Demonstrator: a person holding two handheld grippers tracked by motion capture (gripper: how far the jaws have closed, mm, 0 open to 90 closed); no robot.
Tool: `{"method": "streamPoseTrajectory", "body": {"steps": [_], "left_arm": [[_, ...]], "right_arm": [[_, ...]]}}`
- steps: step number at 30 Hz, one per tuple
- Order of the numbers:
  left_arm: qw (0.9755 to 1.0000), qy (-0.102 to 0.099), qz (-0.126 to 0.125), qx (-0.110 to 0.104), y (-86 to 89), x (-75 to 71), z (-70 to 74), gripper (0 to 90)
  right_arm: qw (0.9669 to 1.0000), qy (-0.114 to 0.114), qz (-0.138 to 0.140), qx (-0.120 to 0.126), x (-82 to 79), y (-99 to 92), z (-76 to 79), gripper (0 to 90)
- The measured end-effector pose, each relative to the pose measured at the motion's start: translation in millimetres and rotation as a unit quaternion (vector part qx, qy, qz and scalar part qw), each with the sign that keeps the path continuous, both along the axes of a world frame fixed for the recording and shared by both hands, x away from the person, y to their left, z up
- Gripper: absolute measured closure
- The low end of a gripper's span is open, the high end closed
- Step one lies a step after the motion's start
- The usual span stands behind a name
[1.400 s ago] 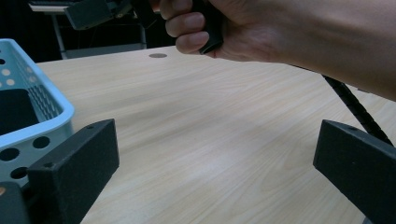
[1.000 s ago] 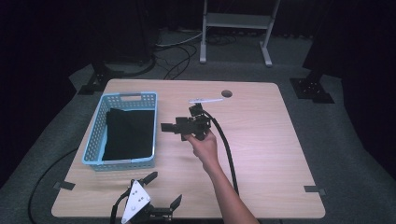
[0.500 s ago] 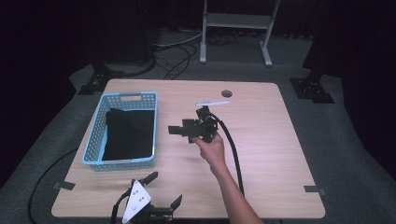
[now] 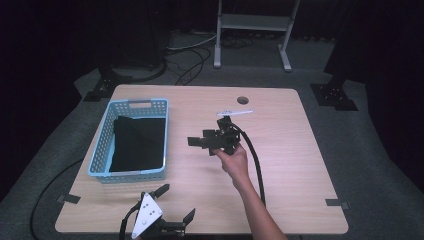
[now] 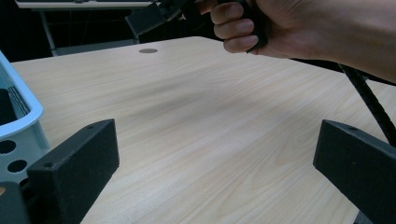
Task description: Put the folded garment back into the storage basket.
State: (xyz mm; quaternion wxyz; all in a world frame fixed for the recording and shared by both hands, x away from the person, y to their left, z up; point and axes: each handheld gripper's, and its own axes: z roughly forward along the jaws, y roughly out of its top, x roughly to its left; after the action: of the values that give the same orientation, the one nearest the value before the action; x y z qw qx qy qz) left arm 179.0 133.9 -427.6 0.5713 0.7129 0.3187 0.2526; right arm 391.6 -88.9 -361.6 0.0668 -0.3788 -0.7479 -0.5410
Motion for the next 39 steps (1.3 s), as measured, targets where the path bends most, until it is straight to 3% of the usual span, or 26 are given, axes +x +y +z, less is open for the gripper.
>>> {"method": "streamPoseTrajectory", "body": {"steps": [39], "left_arm": [[1.0000,0.003,0.003,-0.003,1.7,0.8,-0.8,0.0]], "right_arm": [[0.9990,-0.013,-0.020,-0.038,-7.3,-34.4,2.4,11.9]]}}
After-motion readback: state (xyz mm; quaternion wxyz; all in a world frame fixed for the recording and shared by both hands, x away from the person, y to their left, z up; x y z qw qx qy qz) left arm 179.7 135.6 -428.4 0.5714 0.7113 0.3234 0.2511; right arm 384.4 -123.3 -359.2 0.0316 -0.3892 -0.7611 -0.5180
